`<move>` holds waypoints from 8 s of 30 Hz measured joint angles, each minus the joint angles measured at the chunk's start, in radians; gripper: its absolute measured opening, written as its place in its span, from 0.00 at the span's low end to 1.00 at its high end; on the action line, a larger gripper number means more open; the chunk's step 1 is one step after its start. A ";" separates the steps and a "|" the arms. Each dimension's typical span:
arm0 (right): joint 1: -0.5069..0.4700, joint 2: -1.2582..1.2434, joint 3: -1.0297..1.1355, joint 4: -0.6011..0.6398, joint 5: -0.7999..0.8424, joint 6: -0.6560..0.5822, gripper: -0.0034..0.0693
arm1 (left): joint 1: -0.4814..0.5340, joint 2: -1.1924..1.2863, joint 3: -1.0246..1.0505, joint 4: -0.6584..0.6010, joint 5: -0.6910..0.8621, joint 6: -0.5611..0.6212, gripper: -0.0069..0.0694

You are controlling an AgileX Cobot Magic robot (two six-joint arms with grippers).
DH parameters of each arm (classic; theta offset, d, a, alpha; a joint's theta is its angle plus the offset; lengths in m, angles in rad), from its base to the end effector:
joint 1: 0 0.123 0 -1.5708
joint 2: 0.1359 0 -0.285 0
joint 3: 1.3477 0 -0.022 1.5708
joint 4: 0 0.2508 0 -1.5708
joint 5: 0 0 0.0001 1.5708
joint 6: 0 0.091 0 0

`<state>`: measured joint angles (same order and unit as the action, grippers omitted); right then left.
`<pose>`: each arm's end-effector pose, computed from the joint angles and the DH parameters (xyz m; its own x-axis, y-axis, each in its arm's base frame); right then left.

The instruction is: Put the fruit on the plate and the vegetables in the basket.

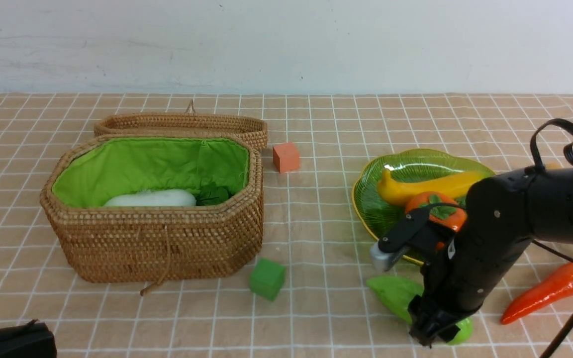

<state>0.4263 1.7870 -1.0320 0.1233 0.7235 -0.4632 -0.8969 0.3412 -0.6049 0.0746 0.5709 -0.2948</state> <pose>0.2931 0.1413 0.1633 -0.6803 -0.7054 -0.1989 -0.7210 0.6929 0.0086 0.0425 -0.0473 0.3409 -0.3057 0.0146 -0.9520 0.7048 0.6757 -0.2159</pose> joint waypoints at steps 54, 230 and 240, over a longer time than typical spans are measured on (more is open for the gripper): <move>-0.303 -0.353 -0.016 -0.301 0.286 1.094 0.39 | 0.001 0.001 0.000 -0.080 0.016 0.215 0.08; -0.424 0.367 -0.905 0.023 0.505 0.581 0.78 | 0.001 0.002 -0.002 0.336 -0.168 -0.173 0.13; -0.415 0.283 -0.892 0.020 0.504 0.574 0.86 | 0.001 0.002 -0.002 0.369 -0.128 -0.174 0.14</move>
<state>0.0115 2.0702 -1.9240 0.1433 1.2275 0.1112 -0.8959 0.3433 -0.6070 0.4437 0.4428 -0.4690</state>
